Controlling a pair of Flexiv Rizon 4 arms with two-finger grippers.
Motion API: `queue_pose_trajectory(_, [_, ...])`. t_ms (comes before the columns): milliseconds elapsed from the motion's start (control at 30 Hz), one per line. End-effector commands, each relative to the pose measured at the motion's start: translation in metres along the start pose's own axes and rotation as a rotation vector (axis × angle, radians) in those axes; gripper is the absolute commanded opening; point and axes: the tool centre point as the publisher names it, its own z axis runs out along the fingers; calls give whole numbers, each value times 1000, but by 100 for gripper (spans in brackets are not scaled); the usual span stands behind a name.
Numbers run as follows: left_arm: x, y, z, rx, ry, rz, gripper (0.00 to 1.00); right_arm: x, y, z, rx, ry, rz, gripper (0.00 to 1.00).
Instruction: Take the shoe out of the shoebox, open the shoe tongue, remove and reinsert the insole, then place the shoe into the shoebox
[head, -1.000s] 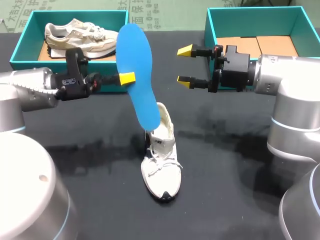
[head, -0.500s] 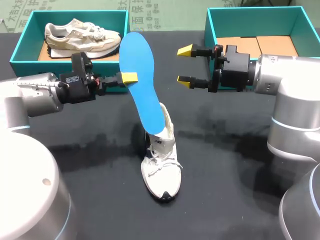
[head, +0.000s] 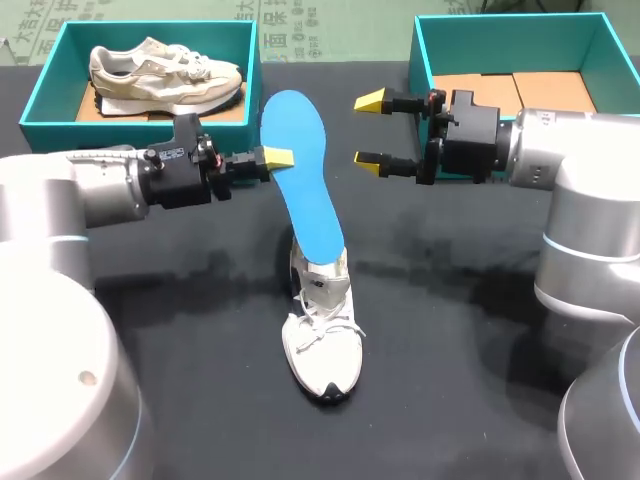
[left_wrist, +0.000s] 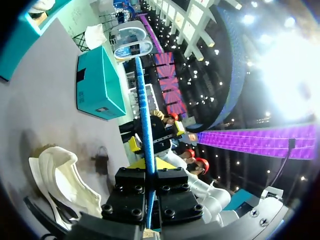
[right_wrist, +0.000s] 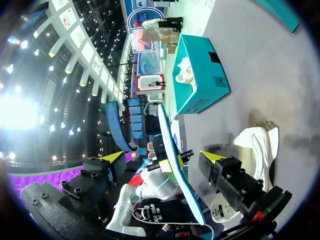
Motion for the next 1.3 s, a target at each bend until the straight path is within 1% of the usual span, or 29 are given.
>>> queue_pose_trajectory(33, [-14,-11,9,1,-1,-34,0,-1,-1,-1,-11,-26,-22,100])
queue_pose_trajectory(167, [-22,-13,13,3,-13,-81,0,-1,-4,-8,-39,-65,-56,100])
queue_pose_trajectory(267, [-26,-14,17,-2,-18,-110,0,4,-4,-13,-43,-117,-100,100])
queue_pose_trajectory(367, [-29,-14,22,-7,-29,-130,0,10,-4,-19,-25,-183,-140,100])
queue_pose_trajectory(533, [-30,-15,28,-18,-37,-160,0,19,-4,-25,4,-323,-170,100])
queue_pose_trajectory(700, [-31,-15,31,-39,-41,-184,0,23,-7,-33,30,-449,-179,100])
queue_pose_trajectory(900, [-31,-15,31,-39,-41,-184,0,36,-12,-41,95,-670,-147,100])
queue_pose_trajectory(1000, [-31,-15,31,-39,-41,-184,0,43,-16,-42,118,-766,-154,100])
queue_pose_trajectory(1200, [-31,-15,31,-39,-41,-184,0,56,-25,-36,132,-978,-185,100])
queue_pose_trajectory(1300, [-31,-15,31,-39,-41,-184,0,63,-29,-29,118,-1088,-217,100])
